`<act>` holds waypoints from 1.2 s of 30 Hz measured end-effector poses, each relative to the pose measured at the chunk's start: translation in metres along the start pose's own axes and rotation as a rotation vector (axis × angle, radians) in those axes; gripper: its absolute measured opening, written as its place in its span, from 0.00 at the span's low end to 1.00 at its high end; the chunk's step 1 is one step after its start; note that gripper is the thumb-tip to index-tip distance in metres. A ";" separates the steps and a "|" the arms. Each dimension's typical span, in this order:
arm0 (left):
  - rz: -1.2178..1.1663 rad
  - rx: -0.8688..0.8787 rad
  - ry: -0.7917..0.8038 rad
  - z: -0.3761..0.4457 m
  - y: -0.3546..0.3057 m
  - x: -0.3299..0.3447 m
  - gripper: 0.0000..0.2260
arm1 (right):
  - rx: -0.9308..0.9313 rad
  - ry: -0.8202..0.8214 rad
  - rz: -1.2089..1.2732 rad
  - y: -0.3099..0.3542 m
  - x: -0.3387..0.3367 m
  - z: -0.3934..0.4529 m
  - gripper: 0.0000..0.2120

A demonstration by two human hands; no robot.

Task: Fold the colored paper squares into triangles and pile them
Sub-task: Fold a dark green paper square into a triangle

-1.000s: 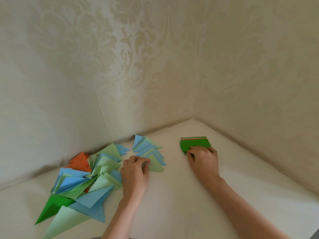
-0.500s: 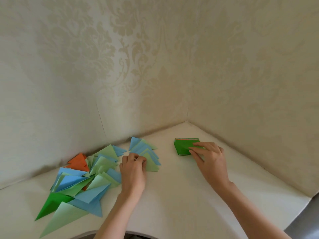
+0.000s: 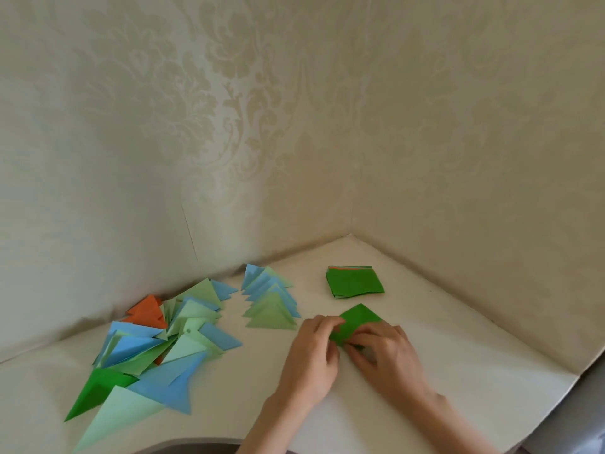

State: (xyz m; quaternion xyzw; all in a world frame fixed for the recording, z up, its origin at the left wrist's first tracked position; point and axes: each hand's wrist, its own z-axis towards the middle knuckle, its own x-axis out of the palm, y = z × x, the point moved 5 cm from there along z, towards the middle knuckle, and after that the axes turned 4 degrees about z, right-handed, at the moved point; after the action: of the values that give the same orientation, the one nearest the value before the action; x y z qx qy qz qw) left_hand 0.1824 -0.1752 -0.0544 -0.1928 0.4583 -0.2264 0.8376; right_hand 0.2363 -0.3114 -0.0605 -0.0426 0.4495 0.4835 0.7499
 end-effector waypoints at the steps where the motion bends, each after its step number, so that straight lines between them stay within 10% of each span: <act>1: 0.012 -0.005 0.024 0.001 0.000 0.003 0.21 | 0.024 0.021 0.003 -0.002 0.002 -0.002 0.09; 15: -0.093 -0.140 0.003 0.012 0.016 0.014 0.10 | 0.266 0.038 0.269 -0.013 -0.002 0.005 0.08; 36: -0.199 -0.186 0.030 0.007 0.021 0.013 0.18 | 0.295 0.110 0.243 -0.016 0.005 0.001 0.08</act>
State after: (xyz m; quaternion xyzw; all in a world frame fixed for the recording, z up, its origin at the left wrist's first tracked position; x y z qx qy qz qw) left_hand 0.1988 -0.1639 -0.0706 -0.3105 0.4683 -0.2678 0.7826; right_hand 0.2497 -0.3162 -0.0692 0.0957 0.5577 0.4965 0.6583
